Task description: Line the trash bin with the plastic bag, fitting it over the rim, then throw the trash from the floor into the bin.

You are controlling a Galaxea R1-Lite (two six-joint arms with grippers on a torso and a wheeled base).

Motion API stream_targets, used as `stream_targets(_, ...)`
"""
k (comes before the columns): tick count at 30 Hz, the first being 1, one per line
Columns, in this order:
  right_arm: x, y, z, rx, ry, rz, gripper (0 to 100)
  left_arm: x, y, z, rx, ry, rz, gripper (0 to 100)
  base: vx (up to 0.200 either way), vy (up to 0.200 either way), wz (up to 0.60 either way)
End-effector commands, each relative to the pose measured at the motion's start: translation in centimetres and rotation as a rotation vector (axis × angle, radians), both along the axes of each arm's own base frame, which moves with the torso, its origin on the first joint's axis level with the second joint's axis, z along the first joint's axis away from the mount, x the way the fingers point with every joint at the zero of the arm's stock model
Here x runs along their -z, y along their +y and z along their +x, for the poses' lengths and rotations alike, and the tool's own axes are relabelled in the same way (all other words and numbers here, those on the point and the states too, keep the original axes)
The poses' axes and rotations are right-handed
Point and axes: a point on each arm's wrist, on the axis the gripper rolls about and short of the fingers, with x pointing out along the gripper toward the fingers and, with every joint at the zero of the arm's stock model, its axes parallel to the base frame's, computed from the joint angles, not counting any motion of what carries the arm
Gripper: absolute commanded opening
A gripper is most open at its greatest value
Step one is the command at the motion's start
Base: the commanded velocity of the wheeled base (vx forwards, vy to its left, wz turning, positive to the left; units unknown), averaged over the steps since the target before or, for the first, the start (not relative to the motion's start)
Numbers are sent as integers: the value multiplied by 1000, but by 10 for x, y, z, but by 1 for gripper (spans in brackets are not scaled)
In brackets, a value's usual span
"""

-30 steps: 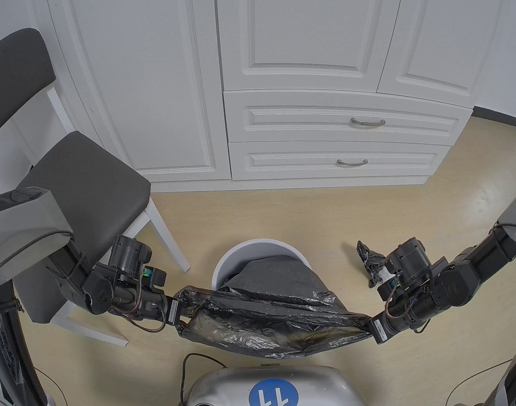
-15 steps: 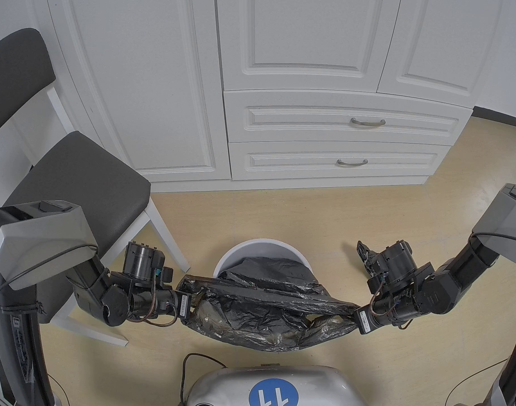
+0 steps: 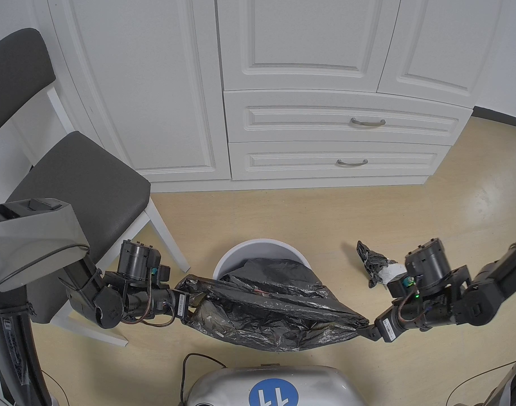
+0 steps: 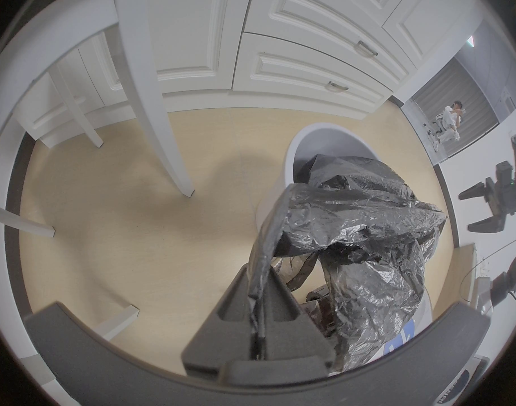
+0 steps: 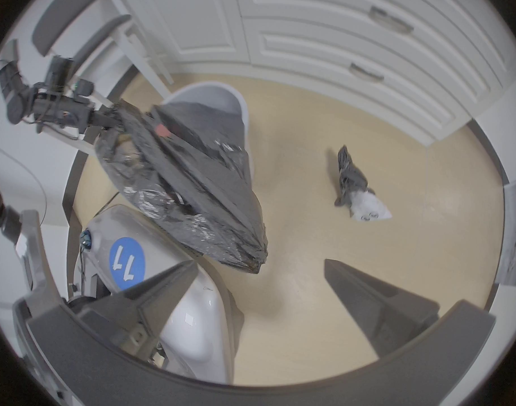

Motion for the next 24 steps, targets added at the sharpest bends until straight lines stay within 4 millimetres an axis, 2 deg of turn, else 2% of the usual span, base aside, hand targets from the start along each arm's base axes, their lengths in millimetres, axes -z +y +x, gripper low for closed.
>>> stream_targets(1, -54, -16, -48, -116, -217, 32, 100, -12, -3, -8, 14, -26, -13, 0, 0, 0, 0)
stream_targets(4, -65, -7, -50, -154, -267, 65, 100, -7, -4, -8, 16, -31, -14, 0, 0, 0, 0)
stream_targets(6, -73, 8, -41, -185, -300, 92, 100, -2, -4, -8, 11, -29, -9, 0, 0, 0, 0)
stream_targets(8, -71, 27, -32, -225, -310, 95, 100, 1, -4, -10, 11, -34, -8, 0, 0, 0, 0)
stream_targets(9, -72, 28, -31, -227, -313, 96, 100, 2, -4, -10, 11, -33, -8, 0, 0, 0, 0)
stream_targets(10, -68, 50, -20, -270, -336, 105, 100, 6, -3, -11, 7, -31, -6, 0, 0, 0, 0)
stream_targets(12, -57, 72, -13, -307, -349, 100, 100, 12, -4, -9, -2, -34, -6, 0, 0, 0, 0)
stream_targets(13, -39, 92, -10, -362, -366, 73, 100, 13, -4, -5, -27, -69, 5, 0, 0, 0, 0)
stream_targets(14, -30, 98, -10, -393, -363, 54, 100, 13, -3, -6, -37, -79, 10, 0, 0, 0, 0)
stream_targets(16, -26, 101, -10, -403, -361, 44, 100, 12, -4, -7, -37, -79, 12, 0, 0, 0, 0)
stream_targets(18, -7, 109, -4, -440, -349, -6, 100, 12, -3, -10, -54, -79, 37, 0, 0, 0, 0)
stream_targets(20, 5, 112, 0, -448, -349, -21, 100, 13, -3, -13, -70, -75, 62, 0, 0, 0, 0)
stream_targets(24, 16, 115, 12, -435, -390, -8, 100, 14, -1, -14, -111, -79, 107, 0, 0, 0, 0)
